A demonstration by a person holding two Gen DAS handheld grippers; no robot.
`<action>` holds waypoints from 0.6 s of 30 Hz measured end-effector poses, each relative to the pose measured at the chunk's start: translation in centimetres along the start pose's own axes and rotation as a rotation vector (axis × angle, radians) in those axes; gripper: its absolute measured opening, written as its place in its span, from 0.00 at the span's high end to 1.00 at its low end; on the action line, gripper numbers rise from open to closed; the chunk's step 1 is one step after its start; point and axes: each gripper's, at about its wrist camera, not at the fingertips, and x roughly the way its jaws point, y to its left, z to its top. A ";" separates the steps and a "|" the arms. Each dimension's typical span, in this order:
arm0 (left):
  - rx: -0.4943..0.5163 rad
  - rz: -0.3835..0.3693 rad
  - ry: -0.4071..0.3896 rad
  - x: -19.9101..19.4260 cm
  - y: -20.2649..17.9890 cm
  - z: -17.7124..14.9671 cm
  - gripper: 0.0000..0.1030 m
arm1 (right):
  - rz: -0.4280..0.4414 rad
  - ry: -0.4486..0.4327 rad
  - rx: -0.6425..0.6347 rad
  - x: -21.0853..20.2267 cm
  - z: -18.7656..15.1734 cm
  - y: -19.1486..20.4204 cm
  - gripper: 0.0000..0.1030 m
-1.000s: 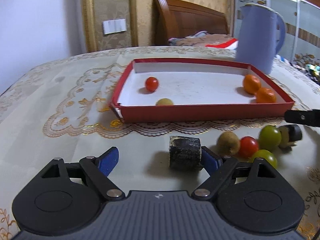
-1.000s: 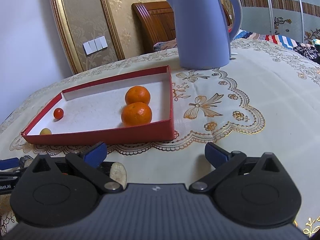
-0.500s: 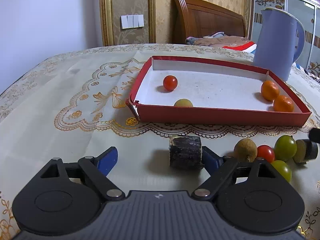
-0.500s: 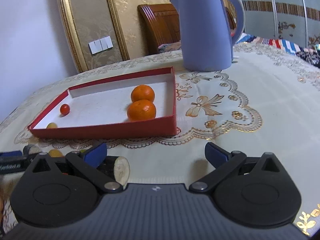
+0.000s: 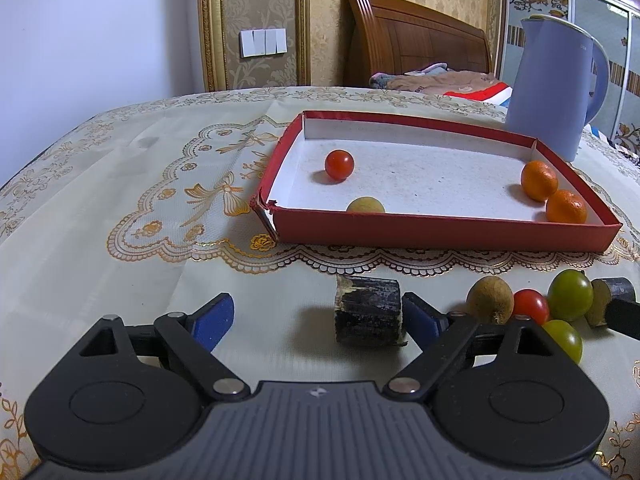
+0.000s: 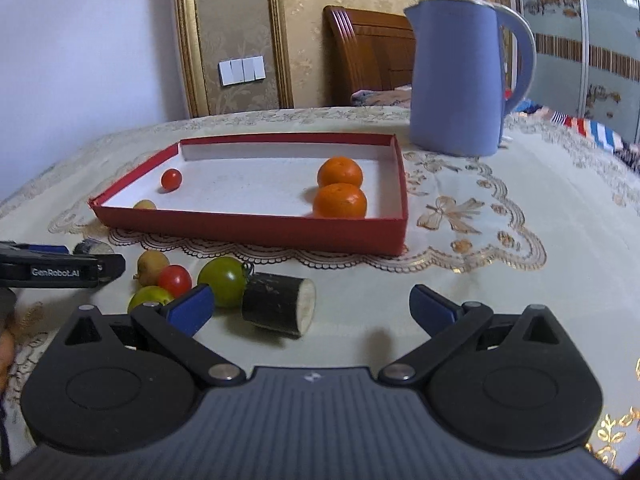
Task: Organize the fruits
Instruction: 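Move the left gripper over one black cylinder while the right approaches the other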
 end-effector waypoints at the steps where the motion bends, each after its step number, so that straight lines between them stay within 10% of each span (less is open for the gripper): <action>1: 0.000 0.000 0.000 0.0 0.0 0.0 0.12 | -0.008 0.001 -0.008 0.2 0.1 0.2 0.05; 18: 0.005 -0.005 0.005 0.1 -0.2 -0.1 0.07 | -0.008 0.039 0.016 1.0 0.1 -0.2 0.10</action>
